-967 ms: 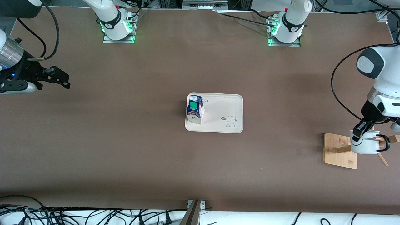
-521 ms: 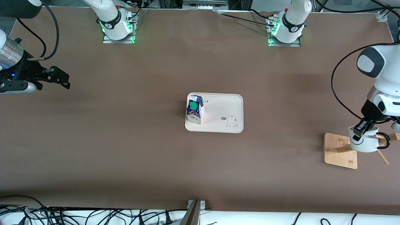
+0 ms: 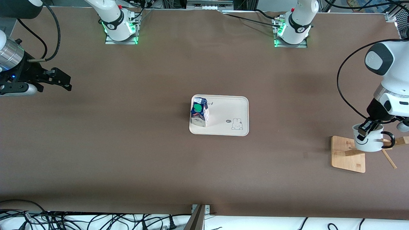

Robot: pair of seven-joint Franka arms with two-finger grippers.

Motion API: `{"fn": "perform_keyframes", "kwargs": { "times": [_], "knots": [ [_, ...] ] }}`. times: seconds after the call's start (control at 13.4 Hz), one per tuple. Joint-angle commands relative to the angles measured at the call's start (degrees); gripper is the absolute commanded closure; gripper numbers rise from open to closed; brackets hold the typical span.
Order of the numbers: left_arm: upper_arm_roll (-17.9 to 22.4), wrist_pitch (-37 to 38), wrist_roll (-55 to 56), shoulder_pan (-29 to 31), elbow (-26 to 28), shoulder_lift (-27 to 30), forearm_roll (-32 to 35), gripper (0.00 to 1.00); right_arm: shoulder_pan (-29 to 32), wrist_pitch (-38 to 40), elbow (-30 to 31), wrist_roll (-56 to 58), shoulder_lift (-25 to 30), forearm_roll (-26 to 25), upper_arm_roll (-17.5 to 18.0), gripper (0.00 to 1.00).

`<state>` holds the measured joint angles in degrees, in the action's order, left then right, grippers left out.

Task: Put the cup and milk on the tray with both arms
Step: 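Grasp the mug rim with the left gripper and lift it off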

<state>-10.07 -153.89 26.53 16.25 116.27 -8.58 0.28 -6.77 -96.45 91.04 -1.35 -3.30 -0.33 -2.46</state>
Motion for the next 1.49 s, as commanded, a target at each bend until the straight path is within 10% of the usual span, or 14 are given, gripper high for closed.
{"fn": "perform_keyframes", "kwargs": {
  "times": [0.0,1.41],
  "knots": [
    [-1.35,1.40,0.37,0.18,0.36,1.46,-0.11,0.99,0.53,0.82,-0.78,0.12,-0.04,-0.20,0.35,0.00],
    [-14.97,19.46,-5.70,-0.17,-8.50,3.13,0.24,0.99,0.53,0.82,-0.69,0.12,-0.04,-0.20,0.35,0.00]
  ]
}}
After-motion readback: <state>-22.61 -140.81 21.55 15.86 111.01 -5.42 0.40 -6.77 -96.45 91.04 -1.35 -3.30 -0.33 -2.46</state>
